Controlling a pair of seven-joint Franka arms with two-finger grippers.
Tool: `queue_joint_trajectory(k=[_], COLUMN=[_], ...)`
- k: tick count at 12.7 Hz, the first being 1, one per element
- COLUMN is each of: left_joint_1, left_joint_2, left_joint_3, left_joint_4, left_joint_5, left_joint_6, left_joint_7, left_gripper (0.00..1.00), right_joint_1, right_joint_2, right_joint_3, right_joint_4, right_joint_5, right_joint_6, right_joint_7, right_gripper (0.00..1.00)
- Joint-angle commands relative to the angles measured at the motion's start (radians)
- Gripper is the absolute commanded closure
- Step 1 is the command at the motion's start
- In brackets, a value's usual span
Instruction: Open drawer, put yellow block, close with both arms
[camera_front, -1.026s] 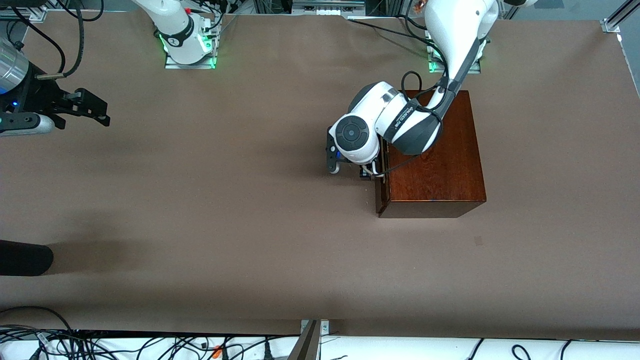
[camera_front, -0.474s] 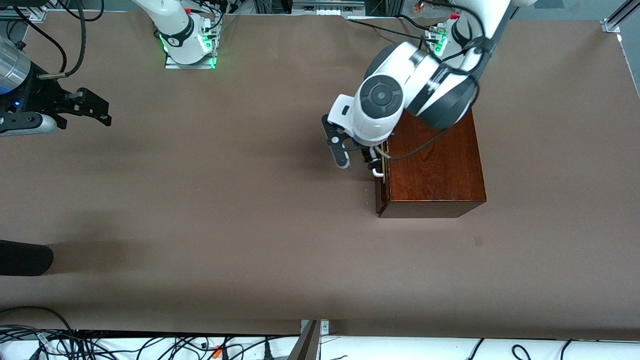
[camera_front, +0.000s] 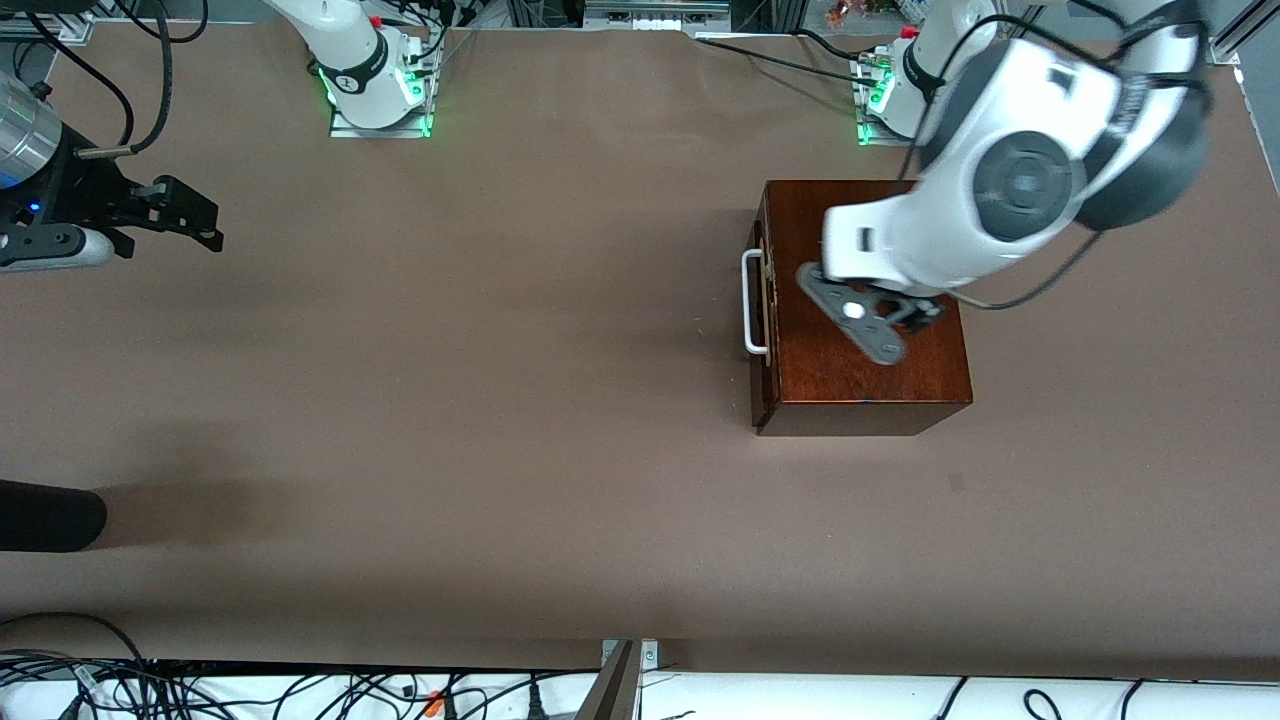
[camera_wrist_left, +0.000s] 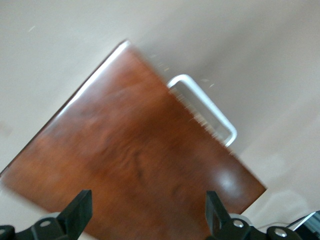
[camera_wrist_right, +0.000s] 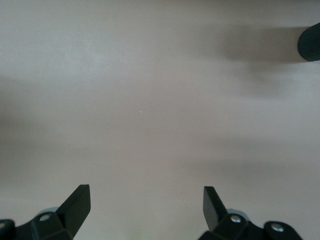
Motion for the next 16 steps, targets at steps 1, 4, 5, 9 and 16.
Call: queue_joint_trajectory(k=[1, 4, 5, 9, 16], left_joint_1=[0.053, 0.073, 0.085, 0.205, 0.225], left_joint_2=[-0.030, -0.128, -0.186, -0.392, -0.383], left_joint_3=[-0.013, 0.036, 0.082, 0.097, 0.094], left_joint_4=[0.027, -0.019, -0.086, -0.327, -0.308], left_joint_5=[0.076, 0.112, 0.087, 0.032, 0.047], left_joint_6=[-0.069, -0.073, 0.017, 0.259, 0.148], left_joint_7=[-0.026, -0.032, -0.041, -0.167, -0.382], left_gripper=[0.00, 0.00, 0.00, 0.00, 0.00], right_joint_1=[-0.011, -0.011, -0.011, -0.011, -0.012], right_joint_2=[-0.001, -0.001, -0.001, 0.001, 0.001], right_joint_3=[0.011, 0.011, 0.011, 0.010, 0.008], right_joint_4=[0.012, 0.012, 0.012, 0.012, 0.012], right_joint_5=[-0.004, -0.004, -0.004, -0.004, -0.004], right_joint_6=[-0.032, -0.035, -0.035, -0.035, -0.037], right_joint_7=[0.015, 0.015, 0.013, 0.004, 0.001], right_gripper=[0.00, 0.00, 0.00, 0.00, 0.00])
